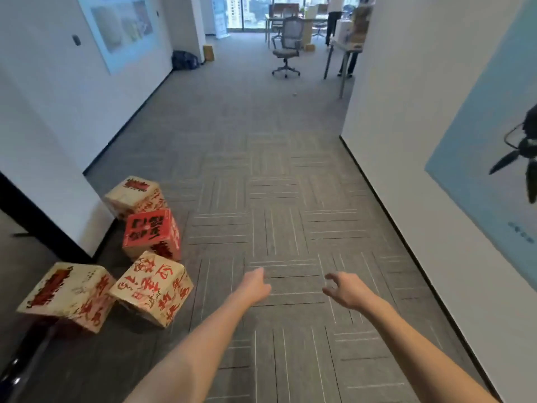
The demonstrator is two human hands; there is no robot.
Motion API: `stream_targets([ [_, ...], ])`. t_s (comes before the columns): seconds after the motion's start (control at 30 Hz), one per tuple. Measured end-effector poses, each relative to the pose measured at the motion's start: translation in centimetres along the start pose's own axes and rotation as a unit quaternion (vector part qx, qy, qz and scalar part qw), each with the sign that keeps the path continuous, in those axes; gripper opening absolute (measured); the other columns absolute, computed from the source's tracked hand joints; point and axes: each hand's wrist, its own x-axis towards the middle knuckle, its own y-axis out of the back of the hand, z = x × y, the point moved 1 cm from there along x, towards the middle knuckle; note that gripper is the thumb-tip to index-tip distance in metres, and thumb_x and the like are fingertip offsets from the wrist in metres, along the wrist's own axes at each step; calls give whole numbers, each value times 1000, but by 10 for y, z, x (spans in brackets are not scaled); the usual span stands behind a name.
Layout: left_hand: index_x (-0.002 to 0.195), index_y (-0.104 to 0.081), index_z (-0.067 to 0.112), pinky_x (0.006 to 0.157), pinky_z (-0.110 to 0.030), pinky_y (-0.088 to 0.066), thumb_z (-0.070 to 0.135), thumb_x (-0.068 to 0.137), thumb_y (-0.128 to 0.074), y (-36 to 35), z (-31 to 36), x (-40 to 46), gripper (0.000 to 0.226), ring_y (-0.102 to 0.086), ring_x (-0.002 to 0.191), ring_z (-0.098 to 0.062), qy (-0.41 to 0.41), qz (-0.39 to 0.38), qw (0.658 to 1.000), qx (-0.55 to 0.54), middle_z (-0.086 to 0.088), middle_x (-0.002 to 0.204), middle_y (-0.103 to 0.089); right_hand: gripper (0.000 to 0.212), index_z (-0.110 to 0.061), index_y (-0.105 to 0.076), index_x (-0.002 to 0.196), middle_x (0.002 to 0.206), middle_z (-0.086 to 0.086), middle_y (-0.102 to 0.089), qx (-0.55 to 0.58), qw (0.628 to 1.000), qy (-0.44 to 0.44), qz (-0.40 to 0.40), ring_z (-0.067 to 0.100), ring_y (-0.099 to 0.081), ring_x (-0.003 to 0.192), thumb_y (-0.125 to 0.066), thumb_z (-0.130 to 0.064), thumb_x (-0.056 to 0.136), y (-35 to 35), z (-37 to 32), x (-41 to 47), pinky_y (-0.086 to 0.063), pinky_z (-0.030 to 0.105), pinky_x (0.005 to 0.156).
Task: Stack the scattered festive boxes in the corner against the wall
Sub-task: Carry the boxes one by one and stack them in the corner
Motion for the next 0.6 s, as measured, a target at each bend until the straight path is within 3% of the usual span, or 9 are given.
stream_targets([
  [0.23, 135, -47, 13, 80, -29, -44, 22, 98, -55, 60, -93, 52, 39, -53, 102, -16, 128, 58, 986, -95, -6, 127, -54, 54, -12, -46, 146, 148, 7, -50, -69, 984, 145, -79, 25, -49, 135, -55, -38, 99, 13, -104, 141, -39, 35, 110],
  [0.43, 141, -44, 14, 112, -39, -38, 26, 92, -57, 102, -145, 94, 53, -46, 133, -26, 257, 131, 945, -154, -8, 144, -48, 52, -12, -46, 146, 146, 9, -52, -88, 958, 233, -143, 25, -50, 134, -53, -36, 101, 35, -176, 256, -40, 34, 111],
  [0.6, 144, -42, 16, 114, -38, -38, 24, 93, -57, 123, -152, 100, 54, -45, 135, -24, 323, 153, 910, -209, -4, 146, -47, 53, -15, -44, 147, 146, 8, -52, -135, 935, 272, -183, 25, -52, 132, -53, -37, 100, 44, -223, 311, -42, 34, 108],
])
